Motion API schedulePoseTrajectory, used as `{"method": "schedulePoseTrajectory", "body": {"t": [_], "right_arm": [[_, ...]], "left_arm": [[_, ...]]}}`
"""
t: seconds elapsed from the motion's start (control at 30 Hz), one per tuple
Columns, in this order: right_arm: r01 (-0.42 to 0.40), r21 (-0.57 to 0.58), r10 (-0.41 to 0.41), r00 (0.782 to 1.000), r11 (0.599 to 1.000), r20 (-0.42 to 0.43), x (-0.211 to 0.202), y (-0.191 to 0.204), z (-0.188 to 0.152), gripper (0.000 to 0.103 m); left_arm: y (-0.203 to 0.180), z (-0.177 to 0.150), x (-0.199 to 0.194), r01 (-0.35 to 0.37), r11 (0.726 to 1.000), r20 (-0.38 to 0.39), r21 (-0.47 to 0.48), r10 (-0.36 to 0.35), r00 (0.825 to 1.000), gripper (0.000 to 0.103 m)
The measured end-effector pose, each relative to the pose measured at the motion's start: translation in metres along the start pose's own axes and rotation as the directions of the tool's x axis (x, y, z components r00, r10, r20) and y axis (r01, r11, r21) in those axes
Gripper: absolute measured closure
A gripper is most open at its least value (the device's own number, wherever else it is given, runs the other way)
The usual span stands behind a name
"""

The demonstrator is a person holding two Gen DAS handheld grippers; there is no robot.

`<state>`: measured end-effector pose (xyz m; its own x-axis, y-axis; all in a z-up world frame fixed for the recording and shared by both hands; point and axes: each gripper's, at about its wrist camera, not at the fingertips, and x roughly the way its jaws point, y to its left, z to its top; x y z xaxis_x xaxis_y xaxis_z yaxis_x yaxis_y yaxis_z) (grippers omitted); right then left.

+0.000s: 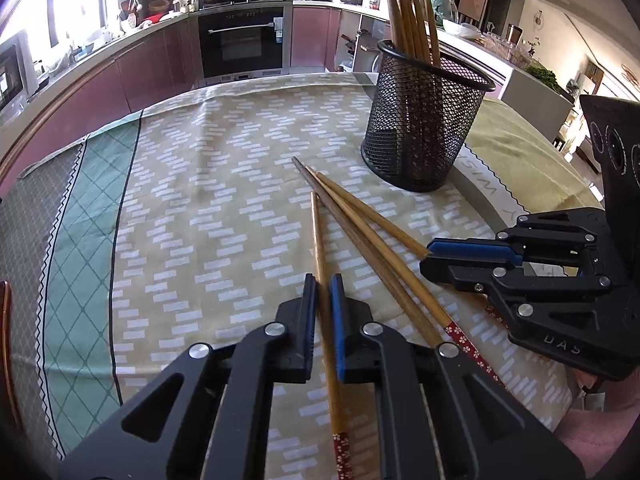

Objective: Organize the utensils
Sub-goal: 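Close the left tool on a chopstick while the right tool grasps another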

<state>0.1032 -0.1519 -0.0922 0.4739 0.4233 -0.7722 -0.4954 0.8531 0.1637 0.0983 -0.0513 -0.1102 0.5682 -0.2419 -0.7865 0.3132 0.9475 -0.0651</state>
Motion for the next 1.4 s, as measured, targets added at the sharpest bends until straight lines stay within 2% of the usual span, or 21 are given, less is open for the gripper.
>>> {"method": "schedulePoseTrajectory", "body": {"t": [0.13, 0.47, 0.77, 0.87, 1.03, 1.13, 1.4], "right_arm": [[0.007, -0.006, -0.007, 1.000, 1.000, -0.002, 0.001, 0.001, 0.002, 0.096], [-0.029, 0.054, 0.026, 0.998, 0.998, 0.059, -0.014, -0.012, -0.001, 0.097], [-0.035, 0.072, 0.030, 0.997, 0.997, 0.069, -0.017, -0.016, -0.006, 0.097], [-0.037, 0.071, 0.032, 0.997, 0.997, 0.071, -0.017, -0.017, -0.006, 0.097], [-0.040, 0.067, 0.034, 0.996, 0.997, 0.078, -0.019, -0.015, -0.008, 0.097], [-0.043, 0.062, 0.037, 0.995, 0.997, 0.088, -0.023, -0.014, -0.008, 0.097], [-0.047, 0.051, 0.040, 0.991, 0.998, 0.126, -0.039, -0.010, -0.006, 0.097]], "left_arm": [[0.000, 0.000, -0.003, 0.009, 1.000, 0.004, -0.007, -0.009, 1.000, 0.095], [0.003, 0.003, -0.015, 0.116, 0.993, 0.027, -0.030, -0.115, 0.993, 0.096], [-0.004, -0.001, 0.004, 0.102, 0.995, -0.023, -0.021, -0.102, 0.995, 0.095], [-0.005, -0.001, 0.004, 0.106, 0.994, -0.024, -0.016, -0.106, 0.994, 0.091], [-0.012, 0.001, 0.005, 0.079, 0.997, -0.026, 0.004, -0.079, 0.997, 0.091], [-0.011, 0.002, 0.006, 0.067, 0.998, -0.027, -0.003, -0.067, 0.997, 0.095], [-0.013, 0.004, -0.001, 0.078, 0.997, -0.009, -0.004, -0.078, 0.997, 0.096]]}}
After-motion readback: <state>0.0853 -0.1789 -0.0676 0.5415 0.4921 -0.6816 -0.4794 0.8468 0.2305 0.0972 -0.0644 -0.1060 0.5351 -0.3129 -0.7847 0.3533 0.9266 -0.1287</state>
